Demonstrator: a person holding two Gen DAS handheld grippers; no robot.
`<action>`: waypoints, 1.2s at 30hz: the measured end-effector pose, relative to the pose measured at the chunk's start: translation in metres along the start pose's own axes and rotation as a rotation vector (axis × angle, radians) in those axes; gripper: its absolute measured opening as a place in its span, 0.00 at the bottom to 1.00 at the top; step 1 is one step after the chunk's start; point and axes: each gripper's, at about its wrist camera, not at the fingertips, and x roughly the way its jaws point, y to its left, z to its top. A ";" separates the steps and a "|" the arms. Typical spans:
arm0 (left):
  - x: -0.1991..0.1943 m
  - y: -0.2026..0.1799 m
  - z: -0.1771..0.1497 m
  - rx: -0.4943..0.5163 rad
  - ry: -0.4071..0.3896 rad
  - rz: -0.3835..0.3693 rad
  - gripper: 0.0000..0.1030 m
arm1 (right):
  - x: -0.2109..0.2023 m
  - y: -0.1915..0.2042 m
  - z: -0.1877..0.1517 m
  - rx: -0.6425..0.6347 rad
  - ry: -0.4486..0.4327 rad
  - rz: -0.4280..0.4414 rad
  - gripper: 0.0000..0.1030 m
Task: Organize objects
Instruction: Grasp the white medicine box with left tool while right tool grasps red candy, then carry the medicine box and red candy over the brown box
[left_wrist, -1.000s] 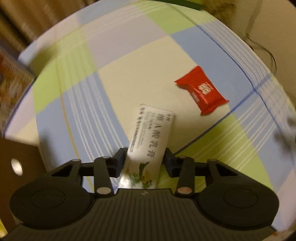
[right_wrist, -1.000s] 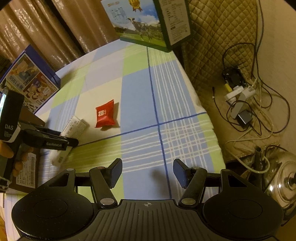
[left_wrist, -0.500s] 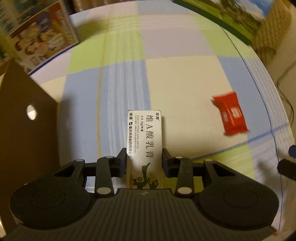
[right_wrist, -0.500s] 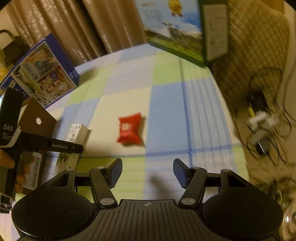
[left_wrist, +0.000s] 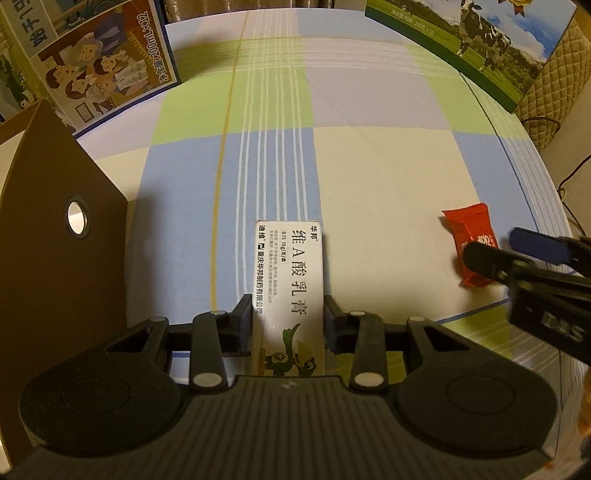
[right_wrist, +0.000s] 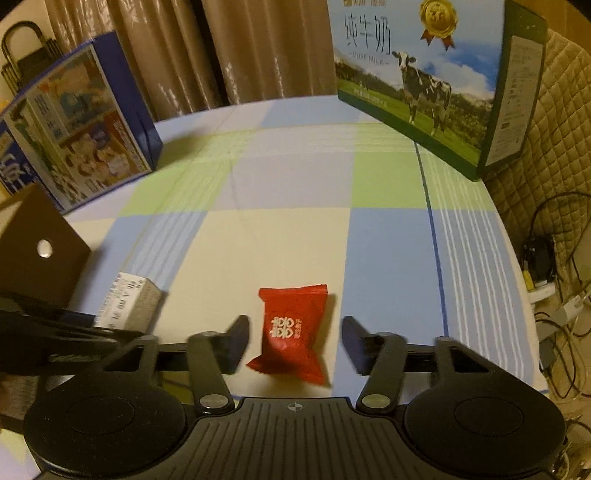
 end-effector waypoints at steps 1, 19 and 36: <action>0.001 0.000 0.001 0.002 -0.001 -0.001 0.33 | 0.002 -0.001 -0.001 -0.002 0.006 0.001 0.37; -0.016 -0.016 -0.041 0.004 0.034 -0.014 0.32 | -0.030 0.007 -0.059 -0.043 0.077 0.076 0.25; -0.071 -0.003 -0.167 0.040 0.075 -0.018 0.32 | -0.091 0.040 -0.143 -0.119 0.161 0.171 0.25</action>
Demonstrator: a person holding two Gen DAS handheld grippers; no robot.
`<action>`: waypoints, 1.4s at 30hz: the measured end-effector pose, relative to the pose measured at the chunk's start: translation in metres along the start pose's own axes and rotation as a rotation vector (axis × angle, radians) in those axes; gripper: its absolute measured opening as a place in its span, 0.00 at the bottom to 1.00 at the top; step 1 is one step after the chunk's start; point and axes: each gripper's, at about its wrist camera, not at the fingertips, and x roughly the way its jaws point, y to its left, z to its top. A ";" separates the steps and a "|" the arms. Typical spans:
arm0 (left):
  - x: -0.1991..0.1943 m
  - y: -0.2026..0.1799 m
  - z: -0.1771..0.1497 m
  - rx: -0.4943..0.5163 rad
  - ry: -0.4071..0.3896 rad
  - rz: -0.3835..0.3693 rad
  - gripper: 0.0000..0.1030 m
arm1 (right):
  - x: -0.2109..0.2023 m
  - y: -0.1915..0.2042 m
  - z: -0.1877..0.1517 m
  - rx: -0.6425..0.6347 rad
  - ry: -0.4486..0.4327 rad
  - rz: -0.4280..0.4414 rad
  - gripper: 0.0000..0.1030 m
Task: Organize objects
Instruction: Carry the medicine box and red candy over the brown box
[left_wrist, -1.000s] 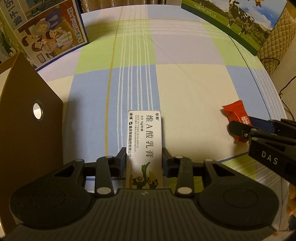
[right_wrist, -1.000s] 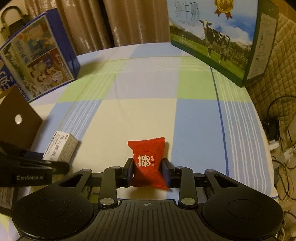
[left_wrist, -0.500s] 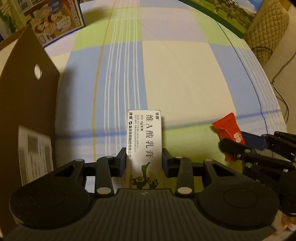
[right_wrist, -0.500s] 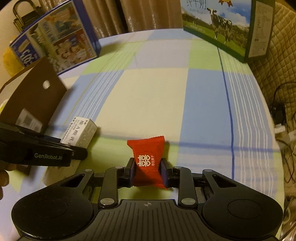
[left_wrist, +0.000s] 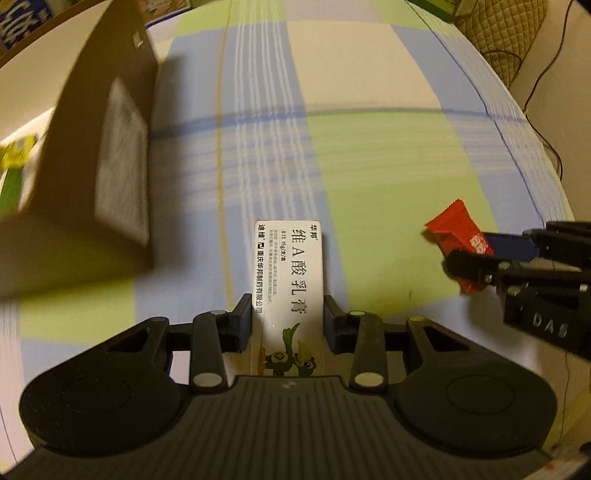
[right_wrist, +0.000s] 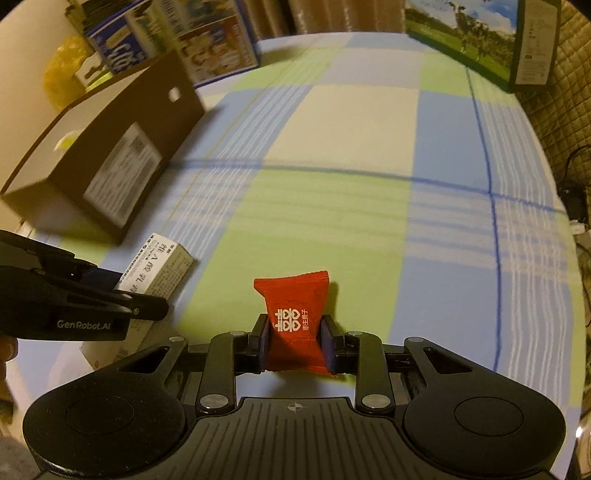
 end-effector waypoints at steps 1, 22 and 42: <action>-0.003 0.002 -0.009 -0.006 0.002 0.000 0.32 | -0.002 0.005 -0.005 -0.012 0.005 0.002 0.25; -0.046 0.060 -0.076 -0.195 -0.036 0.034 0.32 | -0.007 0.086 -0.020 -0.239 0.030 0.111 0.25; -0.114 0.162 -0.088 -0.309 -0.175 0.044 0.32 | -0.013 0.194 0.028 -0.316 -0.052 0.275 0.25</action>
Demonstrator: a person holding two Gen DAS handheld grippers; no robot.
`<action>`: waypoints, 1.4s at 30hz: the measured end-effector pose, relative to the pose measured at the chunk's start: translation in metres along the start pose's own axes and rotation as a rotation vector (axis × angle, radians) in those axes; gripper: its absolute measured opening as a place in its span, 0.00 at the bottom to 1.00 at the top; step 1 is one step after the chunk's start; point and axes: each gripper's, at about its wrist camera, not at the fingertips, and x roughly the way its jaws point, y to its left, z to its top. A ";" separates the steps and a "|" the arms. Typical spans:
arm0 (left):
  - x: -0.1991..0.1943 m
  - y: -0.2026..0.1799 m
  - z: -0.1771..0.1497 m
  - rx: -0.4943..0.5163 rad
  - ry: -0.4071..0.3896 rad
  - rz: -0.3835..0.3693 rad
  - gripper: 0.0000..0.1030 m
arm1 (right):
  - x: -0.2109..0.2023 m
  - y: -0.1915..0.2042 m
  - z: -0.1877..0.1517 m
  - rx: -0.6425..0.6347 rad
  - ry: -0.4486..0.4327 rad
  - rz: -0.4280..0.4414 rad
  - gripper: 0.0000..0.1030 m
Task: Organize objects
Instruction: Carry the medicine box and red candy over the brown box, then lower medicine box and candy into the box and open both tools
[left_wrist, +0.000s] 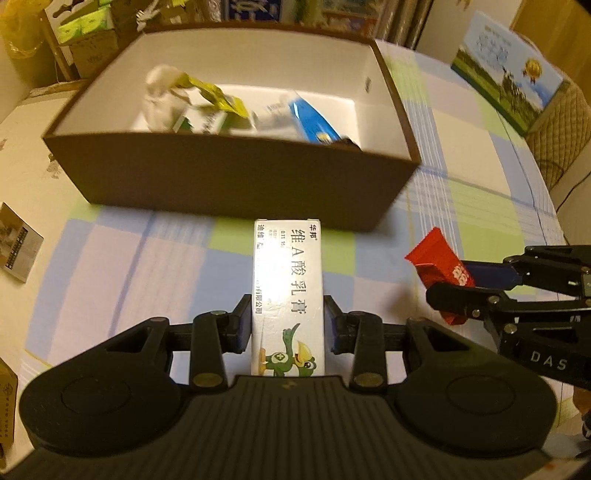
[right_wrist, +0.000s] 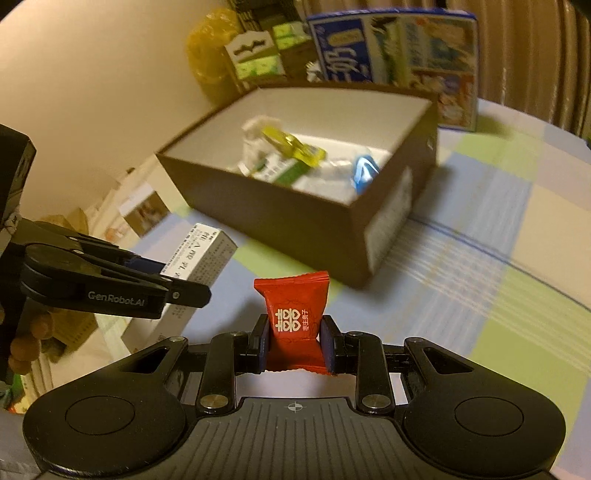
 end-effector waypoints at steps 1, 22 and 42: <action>-0.003 0.005 0.003 -0.003 -0.009 -0.003 0.32 | 0.001 0.003 0.004 -0.002 -0.006 0.005 0.25; -0.031 0.061 0.094 0.052 -0.193 -0.087 0.32 | 0.024 0.039 0.099 0.071 -0.173 -0.054 0.25; 0.055 0.055 0.190 0.109 -0.136 -0.065 0.32 | 0.084 -0.020 0.158 0.179 -0.134 -0.240 0.25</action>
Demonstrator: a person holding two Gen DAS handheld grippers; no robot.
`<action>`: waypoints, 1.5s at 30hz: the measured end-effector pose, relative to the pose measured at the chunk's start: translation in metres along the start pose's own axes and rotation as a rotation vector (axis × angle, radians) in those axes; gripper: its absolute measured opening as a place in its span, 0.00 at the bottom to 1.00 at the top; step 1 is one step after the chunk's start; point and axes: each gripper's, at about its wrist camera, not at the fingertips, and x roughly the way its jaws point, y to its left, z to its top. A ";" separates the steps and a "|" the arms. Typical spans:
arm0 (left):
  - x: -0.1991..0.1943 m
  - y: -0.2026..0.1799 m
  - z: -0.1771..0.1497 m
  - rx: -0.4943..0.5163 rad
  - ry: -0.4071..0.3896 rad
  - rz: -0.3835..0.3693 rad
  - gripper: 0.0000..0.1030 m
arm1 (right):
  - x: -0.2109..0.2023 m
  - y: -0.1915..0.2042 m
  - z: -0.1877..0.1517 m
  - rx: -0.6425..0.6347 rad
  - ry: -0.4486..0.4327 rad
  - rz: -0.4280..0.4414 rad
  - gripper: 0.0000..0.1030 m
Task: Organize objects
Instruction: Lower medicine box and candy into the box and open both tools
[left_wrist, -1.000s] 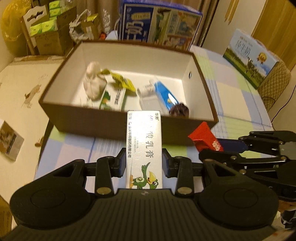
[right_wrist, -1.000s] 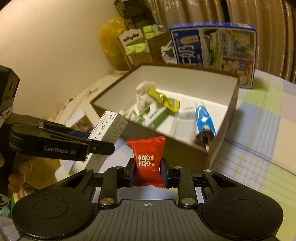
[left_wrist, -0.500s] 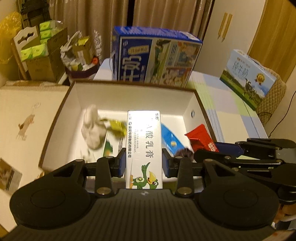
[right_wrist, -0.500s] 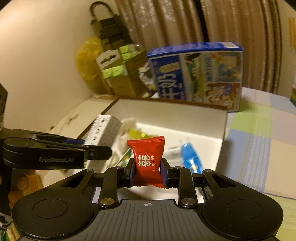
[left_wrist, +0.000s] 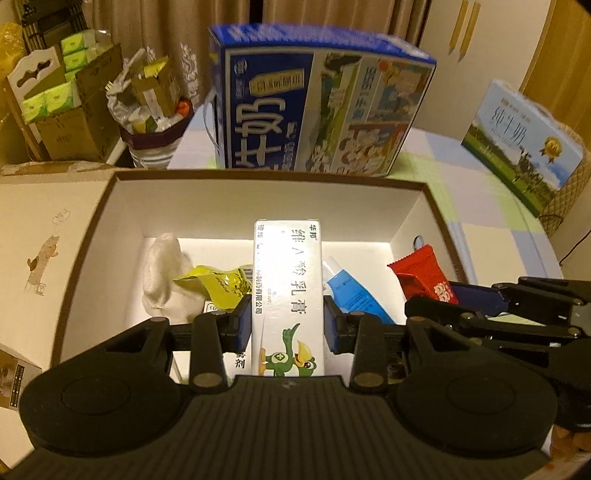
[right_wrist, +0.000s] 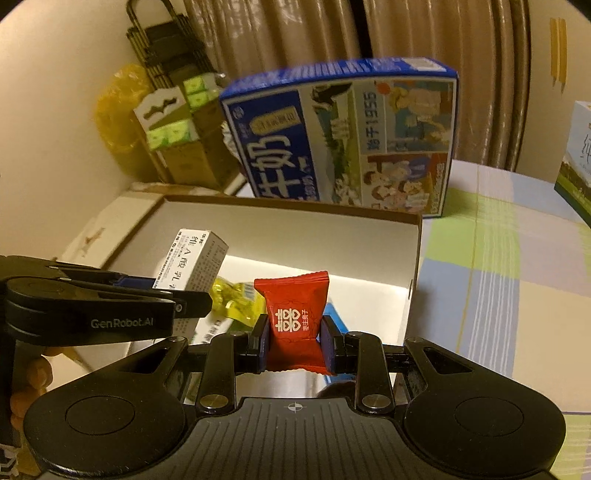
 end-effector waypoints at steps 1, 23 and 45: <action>0.007 0.001 0.001 0.003 0.013 0.002 0.32 | 0.005 -0.001 0.001 0.000 0.006 -0.004 0.25; 0.080 0.011 0.016 0.022 0.118 0.013 0.32 | 0.052 -0.010 0.017 -0.007 0.069 -0.038 0.25; 0.054 0.029 0.028 0.033 0.023 0.055 0.86 | 0.060 -0.011 0.023 -0.024 0.050 -0.051 0.26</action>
